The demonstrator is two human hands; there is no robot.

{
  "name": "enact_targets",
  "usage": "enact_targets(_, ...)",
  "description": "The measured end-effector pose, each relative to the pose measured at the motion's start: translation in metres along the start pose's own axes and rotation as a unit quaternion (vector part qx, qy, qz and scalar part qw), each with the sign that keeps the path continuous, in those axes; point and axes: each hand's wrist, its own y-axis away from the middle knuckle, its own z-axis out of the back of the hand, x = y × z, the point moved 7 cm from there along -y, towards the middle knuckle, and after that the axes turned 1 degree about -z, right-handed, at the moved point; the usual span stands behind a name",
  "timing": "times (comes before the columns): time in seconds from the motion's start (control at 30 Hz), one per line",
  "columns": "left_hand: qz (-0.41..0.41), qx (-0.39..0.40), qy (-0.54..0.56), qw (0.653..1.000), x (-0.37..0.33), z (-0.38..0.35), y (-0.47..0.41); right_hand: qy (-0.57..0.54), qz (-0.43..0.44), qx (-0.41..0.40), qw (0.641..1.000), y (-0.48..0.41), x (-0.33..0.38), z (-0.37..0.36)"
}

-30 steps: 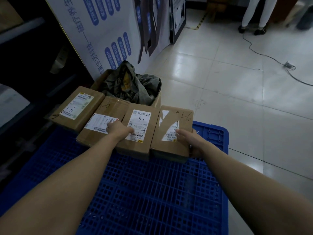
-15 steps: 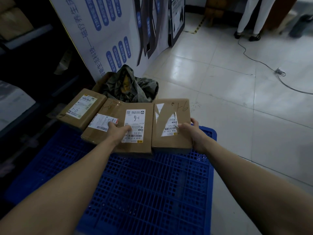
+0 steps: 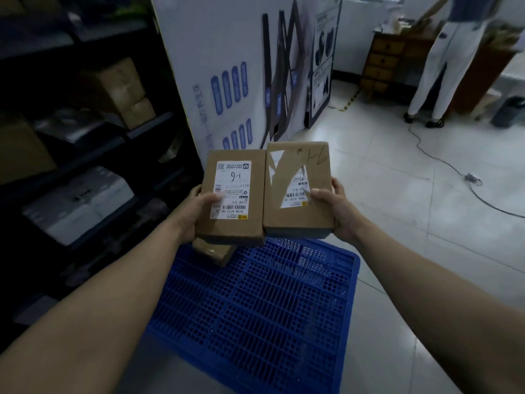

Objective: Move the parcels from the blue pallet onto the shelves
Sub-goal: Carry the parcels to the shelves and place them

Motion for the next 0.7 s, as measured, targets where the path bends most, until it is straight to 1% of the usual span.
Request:
enact_targets(0.17, -0.028, -0.048, 0.037, 0.998, -0.014, 0.046, 0.078, 0.022, 0.001, 0.078, 0.997, 0.034, 0.021, -0.053)
enact_targets(0.3, -0.047, -0.091, 0.062, 0.993, -0.017, 0.085, 0.162, 0.023, -0.001, 0.176, 0.984, 0.061, 0.024, -0.113)
enact_targets(0.4, -0.072, -0.155, 0.098, 0.98, -0.011, 0.124, 0.232, 0.042, 0.0, 0.248, 0.968, 0.085, 0.015, -0.171)
enact_targets(0.5, -0.098, -0.23, 0.128, 0.96, 0.007, 0.165, 0.308, 0.069, -0.011, 0.313, 0.947, 0.116, -0.003, -0.239)
enact_targets(0.57, -0.109, -0.291, 0.151, 0.938, 0.024, 0.194, 0.365, 0.089, -0.037, 0.357, 0.929, 0.145, -0.023, -0.287)
enact_targets(0.7, -0.13, -0.4, 0.183, 0.889, 0.062, 0.246, 0.487, 0.13, -0.084, 0.46, 0.874, 0.22, -0.07, -0.381)
